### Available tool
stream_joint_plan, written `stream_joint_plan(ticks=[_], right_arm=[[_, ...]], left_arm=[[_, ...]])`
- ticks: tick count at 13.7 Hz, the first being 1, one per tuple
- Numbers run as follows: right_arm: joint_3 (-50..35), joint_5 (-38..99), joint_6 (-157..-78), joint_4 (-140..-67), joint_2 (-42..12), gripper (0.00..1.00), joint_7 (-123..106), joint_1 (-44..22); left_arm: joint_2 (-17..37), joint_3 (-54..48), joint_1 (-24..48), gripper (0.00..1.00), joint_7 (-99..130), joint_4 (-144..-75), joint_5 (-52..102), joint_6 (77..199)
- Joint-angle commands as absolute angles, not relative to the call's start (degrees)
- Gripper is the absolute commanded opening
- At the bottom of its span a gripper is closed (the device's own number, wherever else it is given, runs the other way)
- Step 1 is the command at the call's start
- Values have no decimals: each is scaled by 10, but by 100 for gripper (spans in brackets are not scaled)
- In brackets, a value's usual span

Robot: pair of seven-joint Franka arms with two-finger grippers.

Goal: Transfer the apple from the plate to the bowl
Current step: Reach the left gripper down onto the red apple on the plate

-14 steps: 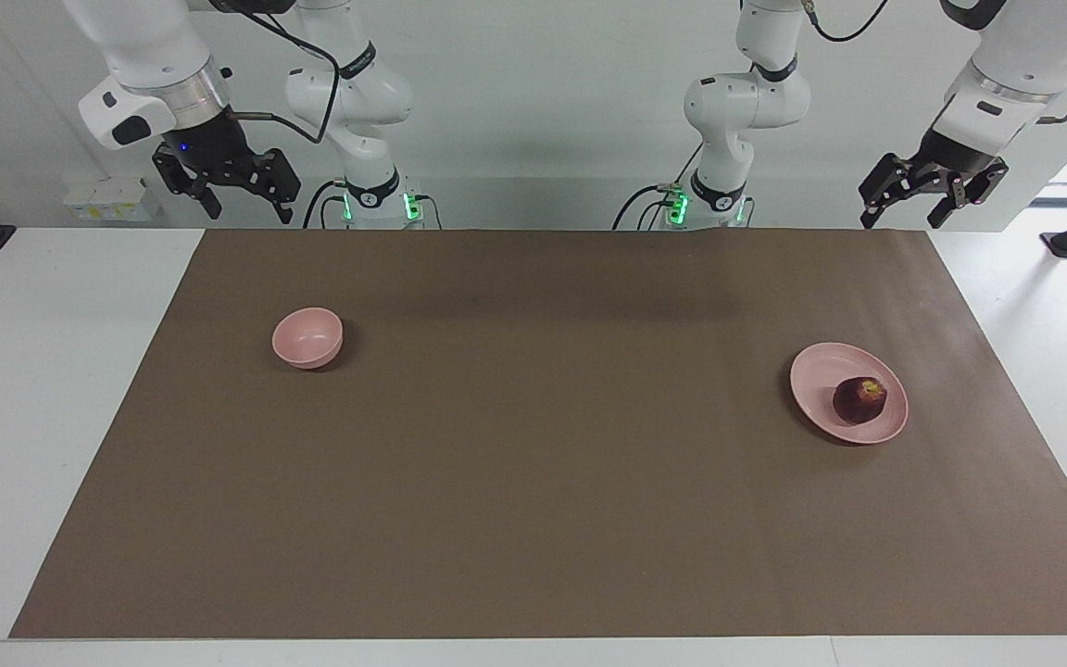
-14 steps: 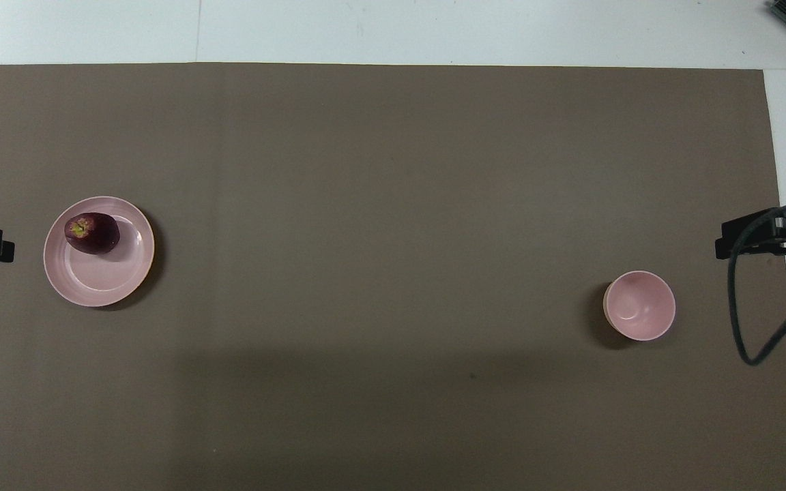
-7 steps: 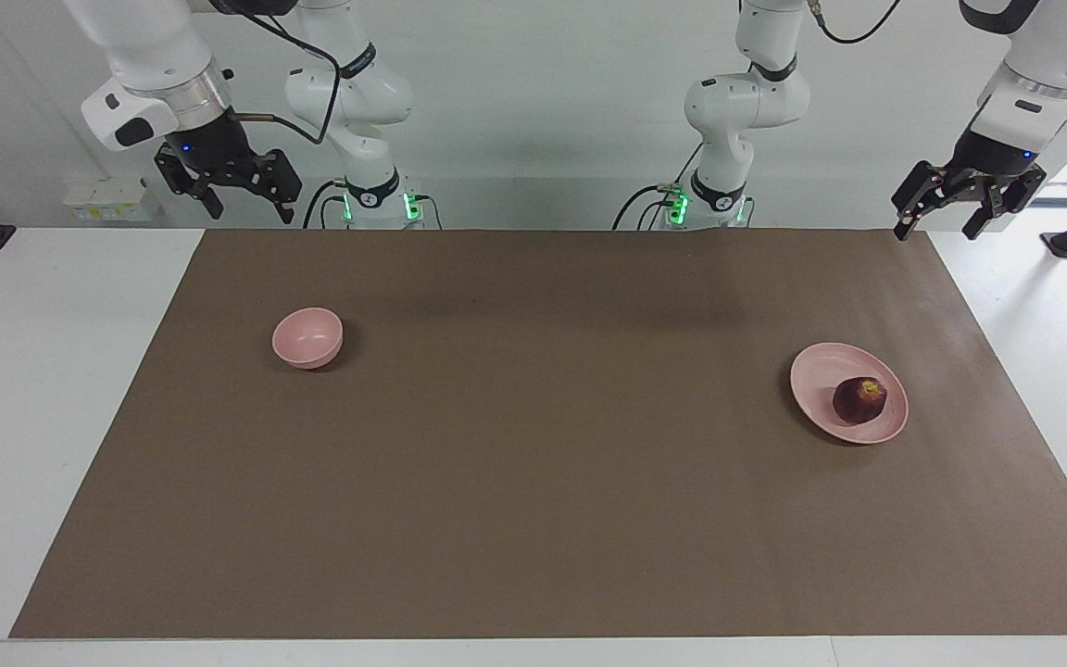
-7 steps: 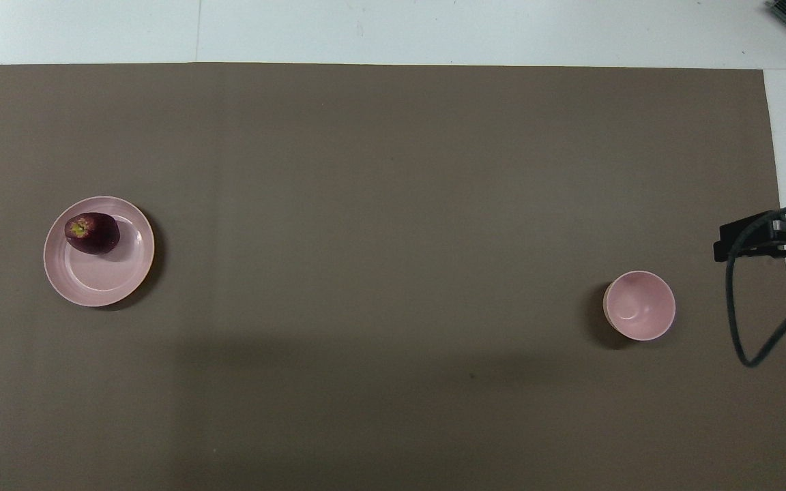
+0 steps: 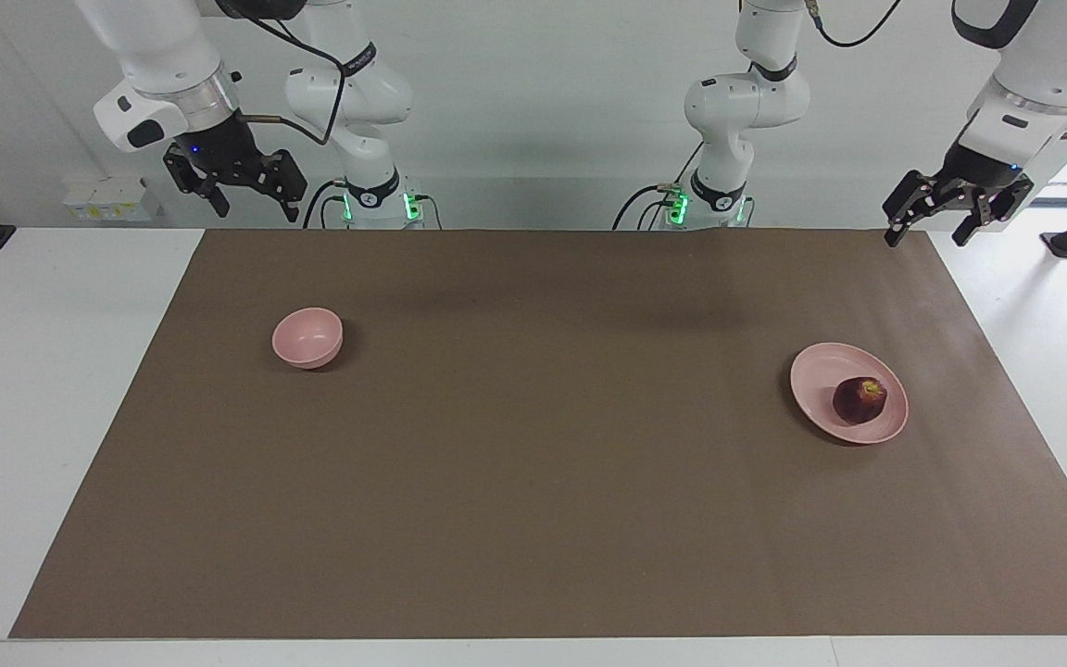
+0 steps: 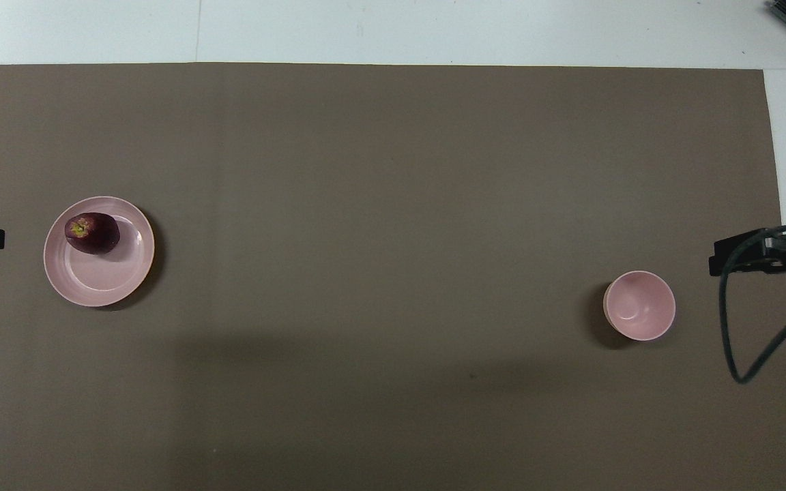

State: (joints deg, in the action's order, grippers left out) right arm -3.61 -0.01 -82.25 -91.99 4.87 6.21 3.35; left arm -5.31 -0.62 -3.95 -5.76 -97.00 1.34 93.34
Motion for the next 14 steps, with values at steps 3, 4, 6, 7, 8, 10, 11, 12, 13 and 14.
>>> stream_joint_plan(ticks=[3, 4, 6, 7, 8, 10, 11, 12, 13, 14], right_arm=[[-38, -1, -839, -945, 67, 100, 48, 39], [-38, -1, -839, -945, 66, 100, 47, 39], [-38, -1, -839, -945, 66, 100, 47, 40], [-38, -1, -839, -945, 67, 100, 47, 40], [-38, -1, -839, -945, 67, 100, 48, 39], [-38, -1, -838, -945, 67, 100, 48, 39], [-38, -1, -838, -945, 67, 100, 47, 39], [-38, -1, -838, -945, 67, 100, 47, 39], [-38, -1, -838, -946, 67, 100, 47, 39], [-38, -1, -838, -946, 67, 100, 48, 40]], left_arm=[[-28, -6, -61, 100, -71, -1085, 17, 1126], [0, -6, -75, 100, -80, -1092, 17, 1171], [48, -6, -82, 100, -104, -1092, 17, 1209], [74, -6, -81, 100, -107, -1093, 17, 1219], [94, -6, -80, 100, -106, -1097, 17, 1226], [106, -6, -80, 100, -99, -1134, 17, 1279], [106, -6, -78, 100, -99, -1157, 17, 1311], [105, -6, -78, 100, -98, -1170, 17, 1324], [107, -6, -79, 100, -98, -1172, 17, 1325], [108, -6, -81, 100, -98, -1174, 17, 1329]])
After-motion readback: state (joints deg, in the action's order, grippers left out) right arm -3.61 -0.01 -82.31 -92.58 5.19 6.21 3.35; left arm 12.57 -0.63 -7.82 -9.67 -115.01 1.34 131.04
